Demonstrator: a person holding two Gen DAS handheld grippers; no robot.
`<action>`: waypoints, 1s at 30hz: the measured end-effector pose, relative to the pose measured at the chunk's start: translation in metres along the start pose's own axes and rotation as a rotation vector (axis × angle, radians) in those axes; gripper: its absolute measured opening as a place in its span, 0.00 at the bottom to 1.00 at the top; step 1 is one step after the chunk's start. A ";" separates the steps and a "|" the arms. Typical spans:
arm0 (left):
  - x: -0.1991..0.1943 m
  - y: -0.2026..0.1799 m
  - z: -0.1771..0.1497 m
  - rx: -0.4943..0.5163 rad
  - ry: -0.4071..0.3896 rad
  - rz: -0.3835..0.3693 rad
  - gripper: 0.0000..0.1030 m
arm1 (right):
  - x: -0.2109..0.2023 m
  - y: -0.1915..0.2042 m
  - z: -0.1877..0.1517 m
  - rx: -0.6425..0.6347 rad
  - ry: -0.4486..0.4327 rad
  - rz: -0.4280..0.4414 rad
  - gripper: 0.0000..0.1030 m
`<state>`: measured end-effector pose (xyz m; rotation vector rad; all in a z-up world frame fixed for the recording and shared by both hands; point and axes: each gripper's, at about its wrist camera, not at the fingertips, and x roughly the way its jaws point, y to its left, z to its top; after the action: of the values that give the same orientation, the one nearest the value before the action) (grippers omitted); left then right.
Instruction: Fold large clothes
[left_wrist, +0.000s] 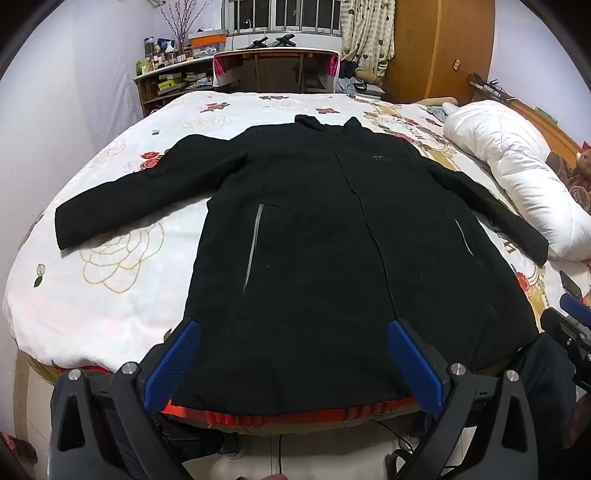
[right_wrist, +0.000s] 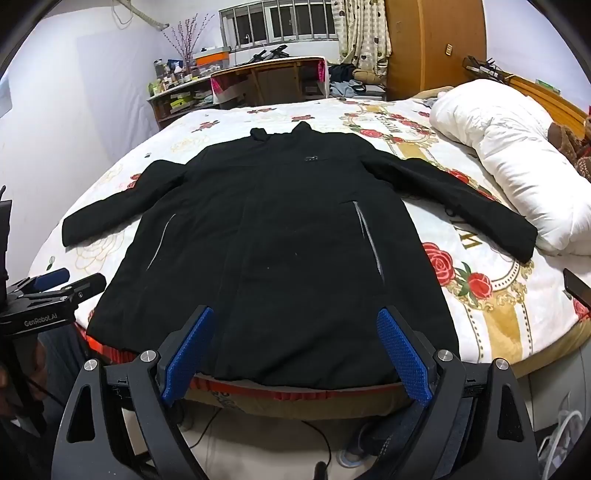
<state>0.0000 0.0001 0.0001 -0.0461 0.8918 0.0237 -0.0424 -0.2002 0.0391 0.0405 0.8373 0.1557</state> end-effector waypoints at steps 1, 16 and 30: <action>0.000 0.000 0.000 0.000 -0.001 0.001 1.00 | 0.000 0.000 0.000 0.001 0.001 -0.001 0.87; -0.002 -0.009 -0.001 -0.007 0.008 0.003 1.00 | 0.003 0.001 0.001 0.000 0.011 -0.004 0.87; 0.006 -0.001 -0.002 -0.004 0.005 -0.002 1.00 | 0.002 0.002 0.002 0.001 0.012 -0.004 0.87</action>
<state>0.0022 -0.0011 -0.0052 -0.0509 0.8971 0.0240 -0.0395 -0.1982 0.0392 0.0392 0.8493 0.1516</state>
